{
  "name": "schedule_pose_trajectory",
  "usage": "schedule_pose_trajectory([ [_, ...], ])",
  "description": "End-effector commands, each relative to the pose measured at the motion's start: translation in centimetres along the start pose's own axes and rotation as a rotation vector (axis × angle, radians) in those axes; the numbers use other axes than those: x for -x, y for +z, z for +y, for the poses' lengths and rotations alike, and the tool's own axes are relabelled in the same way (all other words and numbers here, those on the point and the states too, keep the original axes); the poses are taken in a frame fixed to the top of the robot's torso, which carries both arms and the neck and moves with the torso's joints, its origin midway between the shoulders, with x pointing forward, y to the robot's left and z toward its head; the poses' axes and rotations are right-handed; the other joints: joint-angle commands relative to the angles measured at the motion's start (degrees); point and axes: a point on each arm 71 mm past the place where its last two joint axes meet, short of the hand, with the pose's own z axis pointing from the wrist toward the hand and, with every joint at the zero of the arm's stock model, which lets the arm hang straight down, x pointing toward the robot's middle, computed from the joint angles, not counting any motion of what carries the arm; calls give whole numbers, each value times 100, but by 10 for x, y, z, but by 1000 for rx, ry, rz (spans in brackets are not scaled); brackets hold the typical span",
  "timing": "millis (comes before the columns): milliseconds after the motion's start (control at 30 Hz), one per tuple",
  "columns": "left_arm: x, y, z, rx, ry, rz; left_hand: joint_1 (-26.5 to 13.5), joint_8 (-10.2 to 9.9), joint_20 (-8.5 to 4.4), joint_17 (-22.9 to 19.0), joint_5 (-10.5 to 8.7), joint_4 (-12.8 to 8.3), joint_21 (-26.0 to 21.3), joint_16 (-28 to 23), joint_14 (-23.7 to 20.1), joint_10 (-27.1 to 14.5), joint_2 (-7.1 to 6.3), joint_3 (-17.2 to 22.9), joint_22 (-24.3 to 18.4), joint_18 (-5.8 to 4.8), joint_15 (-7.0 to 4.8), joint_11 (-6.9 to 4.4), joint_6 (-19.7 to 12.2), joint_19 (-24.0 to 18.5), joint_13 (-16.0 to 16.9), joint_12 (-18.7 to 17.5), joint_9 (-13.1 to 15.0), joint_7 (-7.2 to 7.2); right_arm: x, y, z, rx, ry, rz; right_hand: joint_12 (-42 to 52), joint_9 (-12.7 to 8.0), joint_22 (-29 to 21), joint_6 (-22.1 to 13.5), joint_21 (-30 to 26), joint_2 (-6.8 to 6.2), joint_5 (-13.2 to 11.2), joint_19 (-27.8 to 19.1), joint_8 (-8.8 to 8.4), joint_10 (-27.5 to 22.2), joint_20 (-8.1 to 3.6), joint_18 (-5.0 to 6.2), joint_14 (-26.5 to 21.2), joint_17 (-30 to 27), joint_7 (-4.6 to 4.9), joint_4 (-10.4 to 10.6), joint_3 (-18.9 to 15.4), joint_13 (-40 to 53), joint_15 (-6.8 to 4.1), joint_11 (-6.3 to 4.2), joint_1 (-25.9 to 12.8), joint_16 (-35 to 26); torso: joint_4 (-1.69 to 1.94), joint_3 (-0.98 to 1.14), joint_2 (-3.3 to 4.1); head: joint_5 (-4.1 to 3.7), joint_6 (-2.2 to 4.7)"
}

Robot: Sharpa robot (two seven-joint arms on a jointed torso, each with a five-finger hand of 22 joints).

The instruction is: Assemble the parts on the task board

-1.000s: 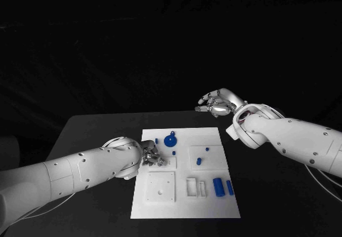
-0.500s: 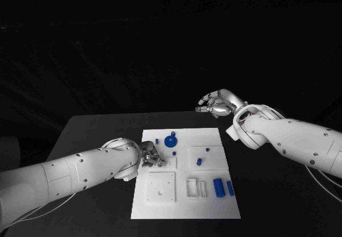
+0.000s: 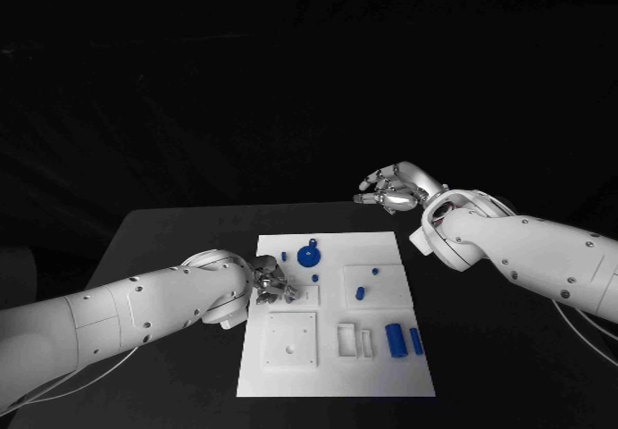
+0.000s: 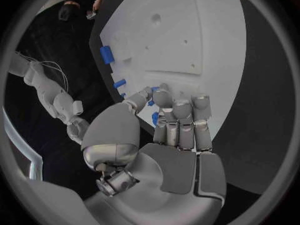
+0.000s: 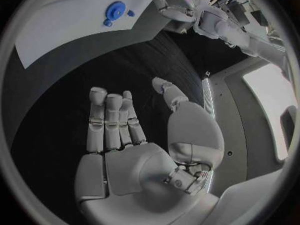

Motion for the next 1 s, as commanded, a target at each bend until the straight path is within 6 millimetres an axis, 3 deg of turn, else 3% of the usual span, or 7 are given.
schedule_pose_trajectory([
  [33, 0, -1, -3, -16, -36, 41, 71, 131, -709, 3, -202, -600, 13, -33, 14, -8, 103, 969, 68, -92, -47, -5, -52, 26, 5, 13, 44, -9, -1, 0, 0, 5, -2, 13, 36, -10, 53, -46, -36, 4, 34, 36, 1, -31, -11, 274, -34, -5, 70, 33, 4, -10, 2, 7, -23, 26, -1, 0, 0, 5, 6],
  [500, 16, 1, -4, 15, -8, 128, -482, 566, -704, -6, -189, -589, 27, -29, -69, -186, 298, 1416, 95, -131, -37, 9, -325, -13, 5, 31, 647, -2, -2, 0, 0, 3, -2, 16, 41, -11, 57, -47, -38, 3, 57, 37, 2, -33, -10, 274, -35, -7, 70, 39, 4, -15, 3, 8, -22, 29, -9, 0, 1, 19, -7],
  [600, 17, 3, -5, 20, -1, 136, -660, 780, -697, -4, 133, -594, 32, -13, -102, -263, 407, 1455, 102, -146, -37, 6, -423, -41, 16, 51, 868, -6, -2, 1, 0, 3, -2, 16, 42, -11, 58, -47, -38, 3, 61, 37, 2, -34, -10, 274, -35, -8, 70, 40, 4, -16, 3, 8, -22, 29, -10, 3, 3, 25, -17],
  [767, 20, 5, -9, 20, 14, 133, -714, 846, -697, -3, 229, -609, 35, -8, -107, -279, 419, 1460, 103, -149, -42, 2, -443, -47, 20, 60, 936, -13, -2, 1, 1, 4, -2, 17, 42, -11, 58, -47, -38, 3, 62, 37, 2, -34, -10, 274, -35, -8, 70, 40, 4, -17, 3, 8, -22, 29, -8, 4, 3, 31, -18],
  [833, 21, 5, -10, 20, 12, 126, -833, 1076, -686, 3, 771, -606, 36, 8, -118, -297, 429, 1480, 103, -162, -58, -21, -348, -61, 34, 82, 1133, -53, -2, 1, 1, 4, -2, 17, 42, -11, 58, -47, -38, 3, 63, 37, 2, -34, -10, 274, -35, -8, 71, 40, 4, -17, 3, 8, -22, 30, -8, 4, 3, 32, -23],
  [867, 22, 6, -10, 20, 12, 124, -1038, 1340, -708, 6, 926, -728, 62, 36, -122, -317, 501, 1484, 105, -148, -109, -71, -520, -44, 51, 128, 1445, -93, -2, 1, 0, 3, -2, 17, 42, -11, 58, -47, -38, 2, 63, 37, 2, -34, -10, 274, -35, -8, 71, 40, 4, -17, 3, 8, -22, 30, -9, 4, 3, 37, -28],
  [1000, 24, 7, -13, 25, 10, 109, -1149, 1505, -725, 9, 1171, -863, 89, 71, -99, -286, 553, 1546, 106, -140, -137, -104, -535, -27, 59, 168, 1612, -125, -2, 1, 1, 4, -2, 17, 43, -11, 59, -48, -38, 2, 66, 37, 2, -34, -10, 274, -36, -8, 71, 41, 3, -18, 3, 8, -22, 30, -5, 3, 2, 29, -31],
])
